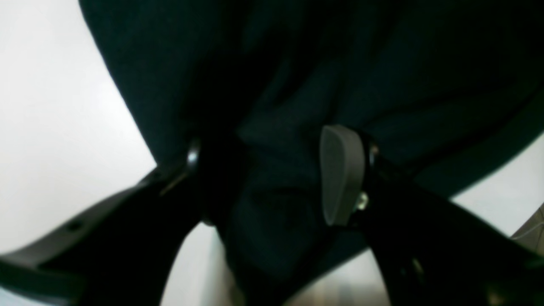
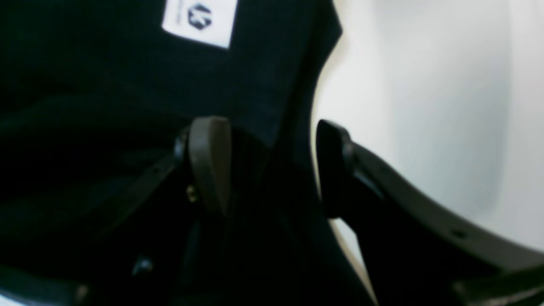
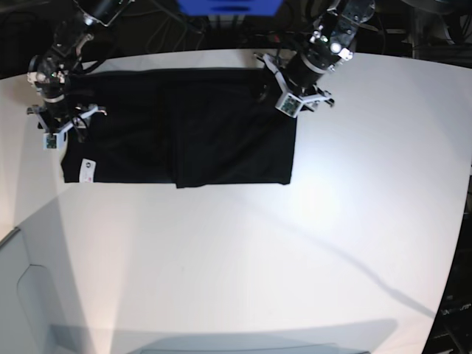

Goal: Fold the T-shirt properly
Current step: 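Reposition both grippers onto the edges of the folded bundle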

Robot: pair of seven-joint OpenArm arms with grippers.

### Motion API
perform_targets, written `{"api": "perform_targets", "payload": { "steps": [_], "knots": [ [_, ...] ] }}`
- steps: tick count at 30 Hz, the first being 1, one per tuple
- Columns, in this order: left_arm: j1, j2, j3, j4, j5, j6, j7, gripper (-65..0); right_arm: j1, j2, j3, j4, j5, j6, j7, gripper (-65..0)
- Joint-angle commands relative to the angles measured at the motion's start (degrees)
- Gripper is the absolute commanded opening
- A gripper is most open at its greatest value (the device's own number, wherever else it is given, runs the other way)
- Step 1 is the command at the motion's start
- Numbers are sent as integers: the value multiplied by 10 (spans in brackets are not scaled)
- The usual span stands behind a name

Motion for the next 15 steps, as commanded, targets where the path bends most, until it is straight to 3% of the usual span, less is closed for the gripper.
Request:
{"api": "perform_targets", "payload": {
  "steps": [1, 11, 15],
  "knots": [
    [4, -3, -2, 0, 6, 11, 25, -310, 4, 11, 6, 3, -2, 7, -3, -323],
    [6, -3, -2, 2, 6, 11, 27, -310, 0, 11, 4, -56, -2, 7, -3, -340],
    [6, -2, -2, 2, 6, 11, 28, -310, -3, 9, -13, -56, -2, 7, -4, -460]
  ]
}}
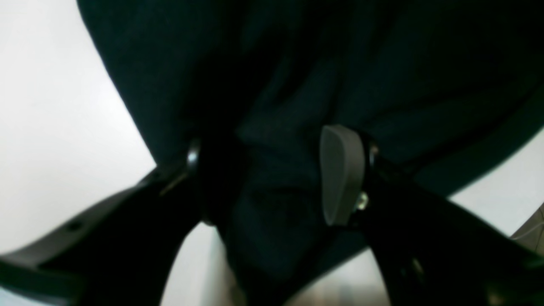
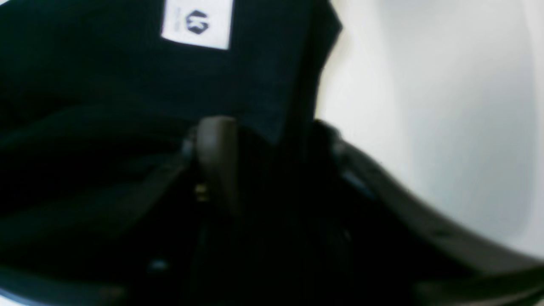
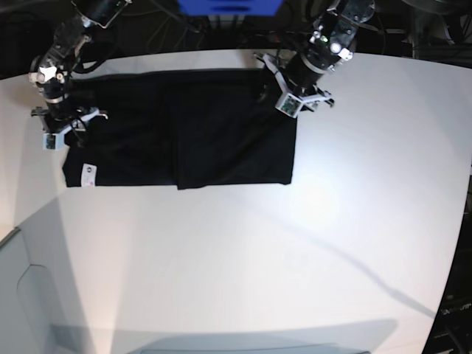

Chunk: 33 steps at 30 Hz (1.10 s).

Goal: Fold the T-shirt properly
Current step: 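Reposition both grippers onto the edges of the folded bundle, then grasp the bundle with the right gripper and flip it over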

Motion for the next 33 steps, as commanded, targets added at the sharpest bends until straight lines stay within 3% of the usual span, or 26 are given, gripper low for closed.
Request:
{"api": "perform_targets", "payload": {
  "steps": [1, 4, 15, 19, 26, 33],
  "knots": [
    [5, -2, -2, 2, 6, 11, 28, -310, -4, -2, -6, -4, -32, 9, -43, -506],
    [4, -2, -2, 6, 3, 11, 27, -310, -3, -2, -7, -4, -32, 9, -43, -650],
    [8, -5, -6, 124, 2, 11, 29, -310, 1, 3, -16, 99, 18, 9, -41, -650],
    [22, 2, -68, 141, 1, 11, 27, -310, -3, -1, -31, 145, 18, 9, -41, -650],
    [-29, 89, -191, 46, 1, 8, 30, -310, -13, -15, -66, 206, 18, 9, -41, -650],
    [-106, 142, -194, -61, 1, 8, 30, -310, -39, -42, -171, 292, 18, 9, -40, -650]
  ]
}}
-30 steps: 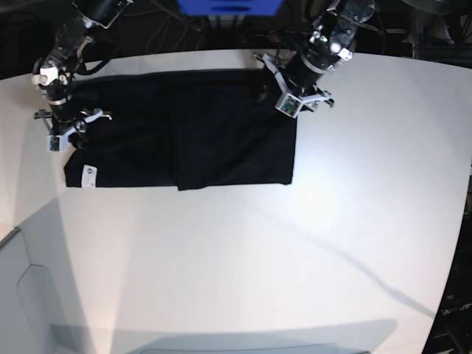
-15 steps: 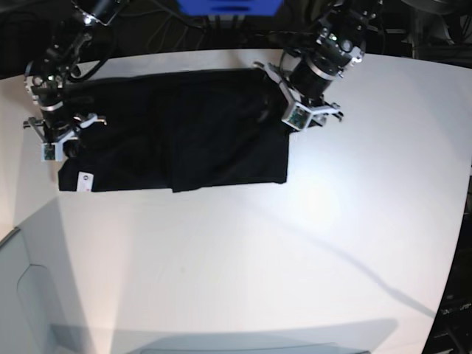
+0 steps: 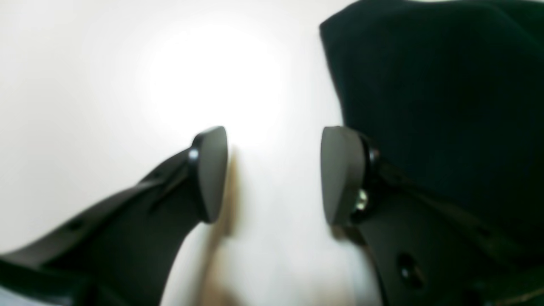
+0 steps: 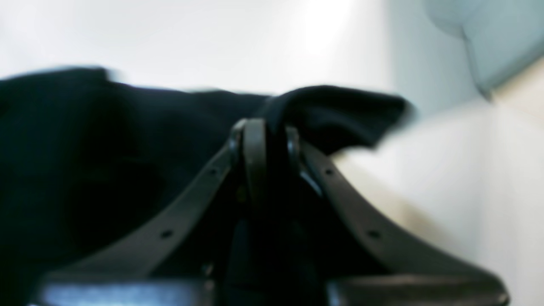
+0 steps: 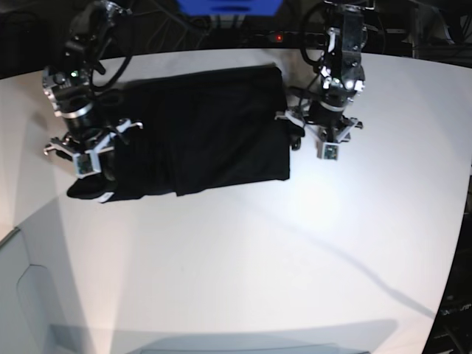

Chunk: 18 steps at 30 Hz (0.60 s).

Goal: Fold the T-shirt properly
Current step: 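Grasp the bundle with the right gripper and flip it over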

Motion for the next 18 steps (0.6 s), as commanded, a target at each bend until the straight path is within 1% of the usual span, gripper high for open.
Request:
{"api": "perform_targets", "payload": {
  "steps": [1, 5, 10, 13, 16, 18],
  "knots": [
    [-10, 4, -1, 3, -4, -1, -9, -310, 1, 1, -16, 17, 14, 6, 19, -650],
    [-34, 22, 0, -20, 0, -1, -9, -310, -14, -18, -108, 24, 14, 6, 20, -650],
    [-59, 27, 0, -47, 2, -1, -9, -310, -21, -18, -253, 23, 14, 6, 20, -650],
    [-62, 27, 0, -49, 2, -1, -9, -310, -19, -17, -326, 19, 12, 6, 20, -650],
    [-62, 24, 0, -48, 3, -1, -9, -310, -12, -16, -394, 0, 12, 6, 20, -650],
    [-62, 24, 0, -43, 3, 1, -9, -310, 9, -17, -420, -28, 11, 6, 20, -650]
  ]
}}
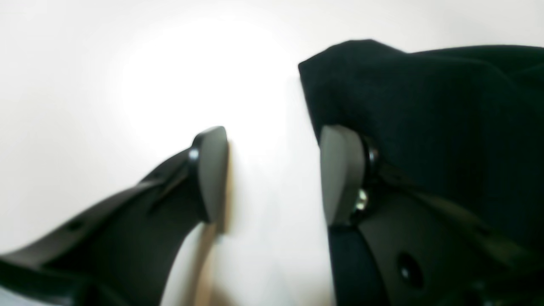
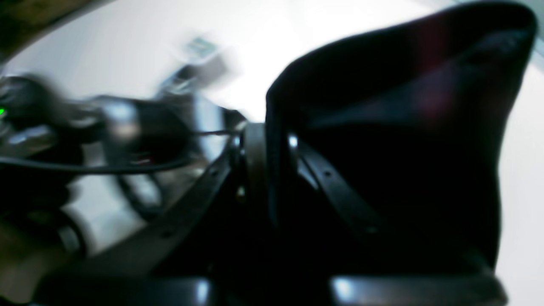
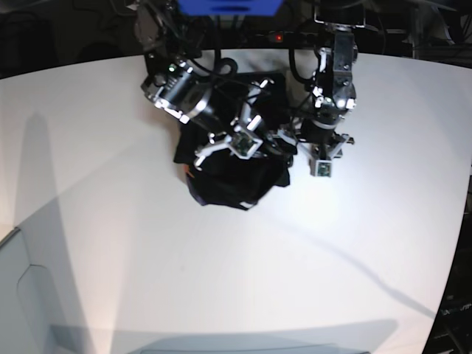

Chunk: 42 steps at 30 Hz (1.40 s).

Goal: Fold the T-shirt properly
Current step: 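Grasp the bundle with the right gripper and flip it over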

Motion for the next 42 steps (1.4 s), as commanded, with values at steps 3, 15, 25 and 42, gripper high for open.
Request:
{"api": "perform_targets", "payload": {
  "steps": [3, 15, 25, 42],
  "knots": [
    [1, -2, -3, 11, -2, 2, 1, -310, 38, -7, -15, -52, 10, 6, 16, -650],
    [36, -12, -53, 99, -2, 2, 1, -308, 88, 10, -24, -132, 10, 6, 14, -650],
    [87, -13, -197, 189, -6, 0, 1, -308, 68, 8, -35, -71, 10, 6, 15, -325],
    [94, -13, -288, 223, -7, -2, 1, -308, 34, 48, 120, 19, 10, 6, 12, -310]
  ]
}}
